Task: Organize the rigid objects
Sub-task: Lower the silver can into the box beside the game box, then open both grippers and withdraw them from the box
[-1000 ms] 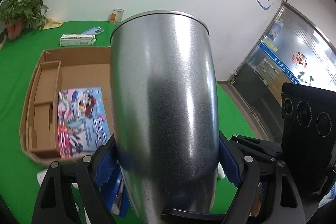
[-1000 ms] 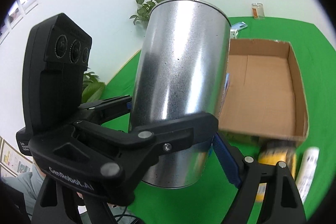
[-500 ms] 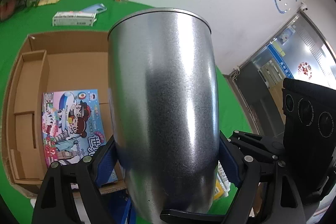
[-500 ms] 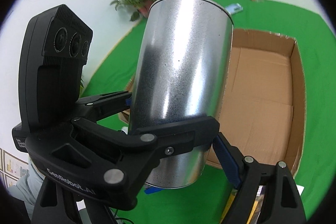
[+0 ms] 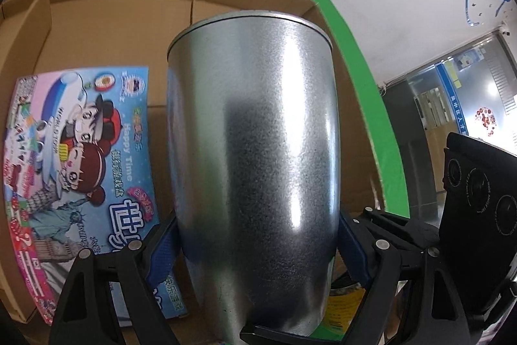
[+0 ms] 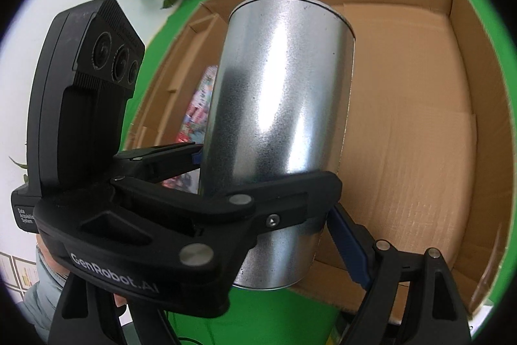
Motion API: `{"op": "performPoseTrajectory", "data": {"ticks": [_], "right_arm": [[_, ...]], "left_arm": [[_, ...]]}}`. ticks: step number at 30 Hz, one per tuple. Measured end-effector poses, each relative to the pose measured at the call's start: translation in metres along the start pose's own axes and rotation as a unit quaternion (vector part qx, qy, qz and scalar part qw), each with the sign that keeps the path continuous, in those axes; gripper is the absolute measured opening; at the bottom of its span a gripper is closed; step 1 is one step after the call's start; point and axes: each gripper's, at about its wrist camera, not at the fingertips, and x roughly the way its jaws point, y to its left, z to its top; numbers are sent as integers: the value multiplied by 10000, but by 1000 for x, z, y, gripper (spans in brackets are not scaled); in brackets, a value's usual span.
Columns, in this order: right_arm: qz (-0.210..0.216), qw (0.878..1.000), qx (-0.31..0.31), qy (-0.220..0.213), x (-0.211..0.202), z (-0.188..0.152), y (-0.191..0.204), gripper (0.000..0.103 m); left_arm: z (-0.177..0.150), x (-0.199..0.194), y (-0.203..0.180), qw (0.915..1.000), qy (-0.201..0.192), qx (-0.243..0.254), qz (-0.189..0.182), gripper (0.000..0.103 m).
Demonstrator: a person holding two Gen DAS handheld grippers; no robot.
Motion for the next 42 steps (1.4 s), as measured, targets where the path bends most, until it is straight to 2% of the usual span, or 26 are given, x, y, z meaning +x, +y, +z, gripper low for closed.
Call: {"op": "performPoseTrajectory", "data": {"ticks": [3,7,16,21,22,23,25,28,30,34,38,40,41,42], "right_arm": [[-39,9998,45,198,13,-4,-5,83],[31,9998,111,172,15,-8,-7,83],[130,9987,461,155,19,-6,-19,82],[148,9977,654,91,16,-7,-32,82],[142,9975,683,91,16,-8,-33,82],[142,9974,696,110,15,-12,-34,82],[116,9970,745,151,14,-15,-34,82],[100,9966,802,173,14,-11,-29,82],[90,9962,847,201,20,-5,-29,84],[22,9974,689,197,22,-6,-20,86],[-2,9987,438,-270,0,-14,-3,87],[-46,9983,426,-401,-5,-16,-1,84],[-157,9981,388,-454,-5,-17,-4,78],[-317,9978,329,-485,-4,-19,-2,78]], "left_arm": [[1,13,1,9997,226,8,110,83],[9,17,-3,9990,294,33,332,85],[19,7,13,9991,120,-96,394,85],[23,-2,5,9970,-284,128,710,87],[24,-7,4,9955,-484,152,805,87],[26,-16,1,9908,-853,207,1031,88],[30,-32,2,9823,-1313,160,1324,93],[27,-44,6,9866,-1317,58,965,93],[16,-53,4,9852,-1407,237,951,93],[-14,-75,6,9771,-1787,432,1069,93],[-57,-113,24,9666,-2251,386,1163,93],[-78,-130,32,9592,-2479,345,1312,93],[-85,-136,34,9570,-2541,349,1357,93],[-96,-143,38,9533,-2629,380,1440,93]]}}
